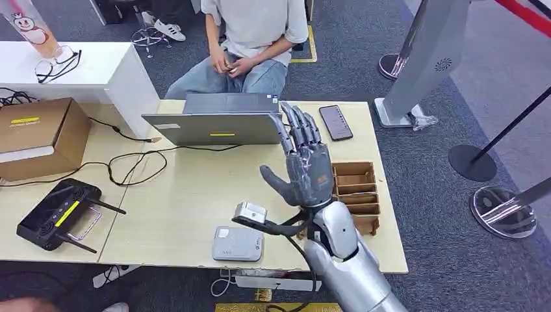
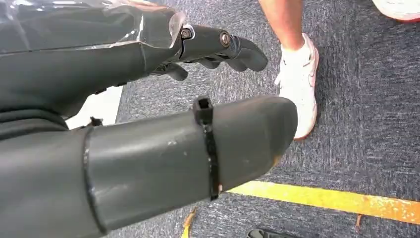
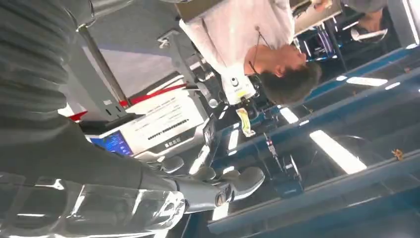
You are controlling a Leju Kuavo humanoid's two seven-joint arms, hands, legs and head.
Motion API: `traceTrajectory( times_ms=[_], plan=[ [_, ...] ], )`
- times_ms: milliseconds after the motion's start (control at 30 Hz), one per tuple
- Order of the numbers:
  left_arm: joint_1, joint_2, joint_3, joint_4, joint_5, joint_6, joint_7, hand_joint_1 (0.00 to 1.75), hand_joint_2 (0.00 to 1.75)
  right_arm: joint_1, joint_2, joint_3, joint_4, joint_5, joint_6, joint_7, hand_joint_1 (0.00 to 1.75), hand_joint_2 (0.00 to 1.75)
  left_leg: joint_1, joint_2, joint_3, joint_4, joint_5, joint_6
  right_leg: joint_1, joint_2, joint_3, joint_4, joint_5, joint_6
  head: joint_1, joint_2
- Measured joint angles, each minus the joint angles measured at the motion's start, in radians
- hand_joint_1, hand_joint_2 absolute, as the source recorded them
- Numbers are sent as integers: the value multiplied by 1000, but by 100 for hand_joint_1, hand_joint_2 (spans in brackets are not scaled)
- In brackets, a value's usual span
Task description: Pass the card to the sensor for recognition and then transmit it.
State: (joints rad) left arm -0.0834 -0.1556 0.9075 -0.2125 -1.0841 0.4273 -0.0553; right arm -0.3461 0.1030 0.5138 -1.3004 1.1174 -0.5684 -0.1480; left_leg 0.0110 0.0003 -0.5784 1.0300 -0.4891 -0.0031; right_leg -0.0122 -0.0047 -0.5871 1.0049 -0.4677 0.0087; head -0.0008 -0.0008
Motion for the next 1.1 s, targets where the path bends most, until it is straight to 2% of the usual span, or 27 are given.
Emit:
traceTrajectory(
  times_ms=[433, 800, 867, 1100],
  plan=[
    [0, 0, 10, 0, 7, 2, 1, 0, 0, 42, -43, -16, -10, -10, 50, -15, 0, 175, 0, 0, 0, 0, 0, 0, 0, 0, 0, 0, 0, 0, 0, 0],
    [0, 0, 16, 0, 7, 4, 0, 0, 0, 66, -57, -37, -13, -7, 49, -14, 0, 175, 0, 0, 0, 0, 0, 0, 0, 0, 0, 0, 0, 0, 0, 0],
    [1, 0, 18, 0, 6, 5, -4, 0, 0, 108, -71, -66, -29, 11, 44, -14, 0, 175, 0, 0, 0, 0, 0, 0, 0, 0, 0, 0, 0, 0, 0, 0],
    [4, 0, 19, 0, 3, 5, -11, 0, 0, 155, -87, -91, -52, 49, 45, -8, 0, 175, 0, 0, 0, 0, 0, 0, 0, 0, 0, 0, 0, 0, 0, 0]
  ],
)
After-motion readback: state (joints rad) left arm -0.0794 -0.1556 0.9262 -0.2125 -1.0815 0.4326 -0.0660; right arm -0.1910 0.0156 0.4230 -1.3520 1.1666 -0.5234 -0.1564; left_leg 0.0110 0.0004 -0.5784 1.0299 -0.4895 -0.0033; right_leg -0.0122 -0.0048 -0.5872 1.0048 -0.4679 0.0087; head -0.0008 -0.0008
